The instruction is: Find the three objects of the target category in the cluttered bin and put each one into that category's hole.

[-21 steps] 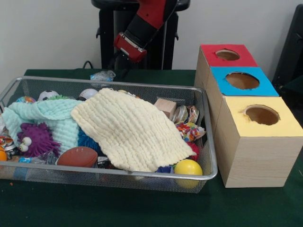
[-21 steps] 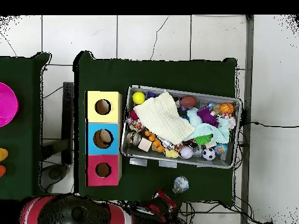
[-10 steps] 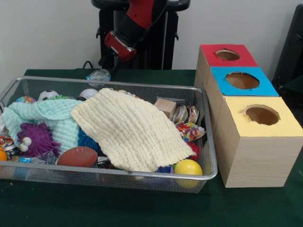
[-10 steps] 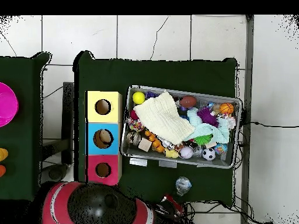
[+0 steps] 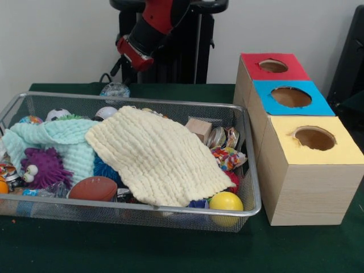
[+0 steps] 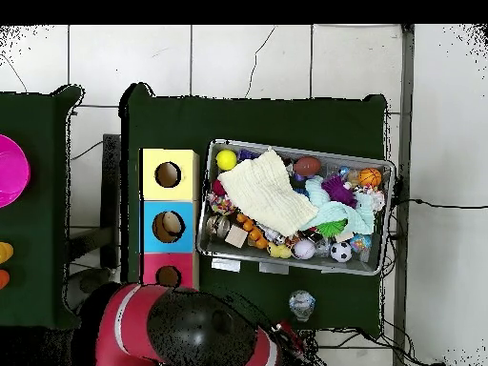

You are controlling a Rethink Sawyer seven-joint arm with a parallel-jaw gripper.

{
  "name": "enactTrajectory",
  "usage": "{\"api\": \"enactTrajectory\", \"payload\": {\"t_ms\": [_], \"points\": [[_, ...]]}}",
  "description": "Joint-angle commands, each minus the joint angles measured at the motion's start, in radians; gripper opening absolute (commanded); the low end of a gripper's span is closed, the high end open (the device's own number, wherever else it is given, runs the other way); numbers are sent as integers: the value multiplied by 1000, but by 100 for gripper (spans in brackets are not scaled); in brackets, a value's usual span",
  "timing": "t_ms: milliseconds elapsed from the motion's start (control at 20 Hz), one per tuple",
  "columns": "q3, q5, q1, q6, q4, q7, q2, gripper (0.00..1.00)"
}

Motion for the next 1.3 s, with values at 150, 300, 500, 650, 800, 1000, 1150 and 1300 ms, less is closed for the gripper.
{"api": "enactTrajectory", "payload": {"t_ms": [150, 300, 500, 650, 800, 1000, 1150, 1300], "points": [[128, -43, -42, -70, -166, 89, 55, 100], [124, -67, -39, -108, -170, 85, 54, 100], [102, -132, -29, -202, -194, 55, 62, 100], [81, -243, -36, -327, -229, 17, 67, 100], [73, -285, -36, -384, -232, 11, 56, 100], [58, -286, -20, -490, -240, -3, 65, 100], [46, -221, 0, -581, -216, -7, 83, 100], [37, -180, 16, -600, -197, -9, 86, 100]]}}
